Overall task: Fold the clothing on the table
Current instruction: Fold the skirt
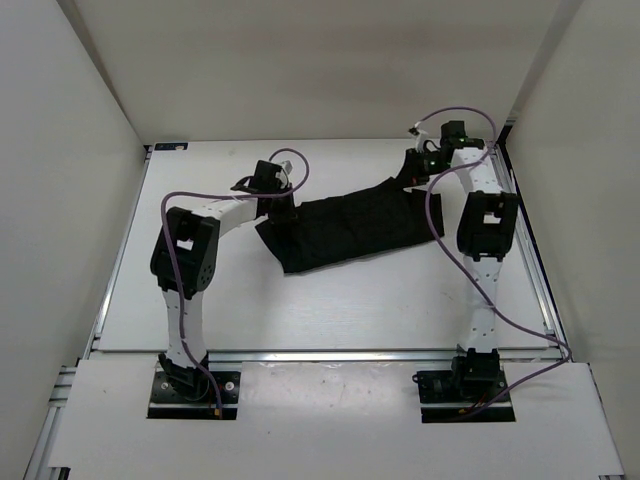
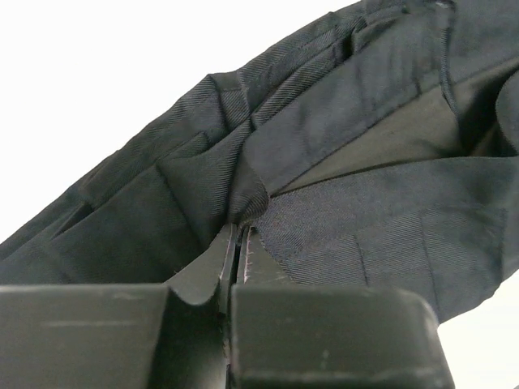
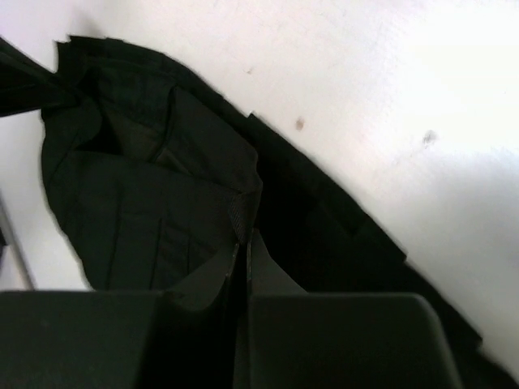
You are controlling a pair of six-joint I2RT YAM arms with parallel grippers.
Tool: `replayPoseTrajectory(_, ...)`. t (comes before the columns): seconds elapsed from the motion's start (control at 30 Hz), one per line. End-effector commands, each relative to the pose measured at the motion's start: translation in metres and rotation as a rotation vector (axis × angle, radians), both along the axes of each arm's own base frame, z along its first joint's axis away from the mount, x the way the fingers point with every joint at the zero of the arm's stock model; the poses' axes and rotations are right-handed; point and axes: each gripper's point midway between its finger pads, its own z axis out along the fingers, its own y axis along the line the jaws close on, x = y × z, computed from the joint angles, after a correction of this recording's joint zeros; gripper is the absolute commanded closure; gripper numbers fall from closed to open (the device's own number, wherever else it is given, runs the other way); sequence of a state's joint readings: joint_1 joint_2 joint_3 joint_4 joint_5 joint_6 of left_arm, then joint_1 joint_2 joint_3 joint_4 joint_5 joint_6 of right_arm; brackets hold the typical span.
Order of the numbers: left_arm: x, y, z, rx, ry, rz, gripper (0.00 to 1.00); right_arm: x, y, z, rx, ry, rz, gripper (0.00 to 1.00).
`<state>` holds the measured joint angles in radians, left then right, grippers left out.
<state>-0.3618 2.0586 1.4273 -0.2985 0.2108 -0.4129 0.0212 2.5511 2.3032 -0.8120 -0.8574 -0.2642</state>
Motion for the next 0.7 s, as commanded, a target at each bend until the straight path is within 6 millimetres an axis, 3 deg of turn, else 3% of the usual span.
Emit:
replayPoseTrajectory(0.0,0.003,0.000,0.056,-0.045,-0.121,0.001,1.00,-0.016,-0.024,0.078,0.068,-0.063,-0.045,1.00)
replayPoseTrajectory(0.03,-0.003,-0.002,0.058,-0.053,-0.127,-0.004,1.00,-0.024,-0.031,0.071,0.073,-0.021,-0.062,1.00)
replayPoseTrajectory(0.07,-0.009,0.000,0.053,-0.048,-0.116,-0.007,1.00,-0.028,-0.039,0.084,0.079,-0.039,-0.078,1.00)
replayPoseTrajectory(0.13,-0.019,0.003,0.061,-0.054,-0.131,-0.003,1.00,-0.043,-0.048,0.087,0.086,-0.011,-0.105,1.00)
replayPoseTrajectory(0.17,-0.027,0.004,0.053,-0.043,-0.121,-0.007,1.00,-0.050,-0.057,0.090,0.083,0.003,-0.136,1.00)
replayPoseTrajectory(0.23,-0.040,0.005,0.058,-0.042,-0.128,-0.016,1.00,-0.072,-0.066,0.076,0.035,0.060,-0.154,1.00)
replayPoseTrajectory(0.33,-0.065,0.006,0.053,-0.032,-0.110,-0.036,1.00,-0.104,-0.068,0.065,-0.017,0.079,-0.127,1.00)
replayPoseTrajectory(0.37,-0.070,0.007,0.055,-0.034,-0.116,-0.039,1.00,-0.116,-0.068,0.052,-0.015,0.123,-0.134,1.00)
replayPoseTrajectory(0.67,-0.103,0.023,0.071,-0.012,-0.148,-0.037,1.00,-0.171,-0.055,0.048,-0.055,0.106,-0.083,1.00)
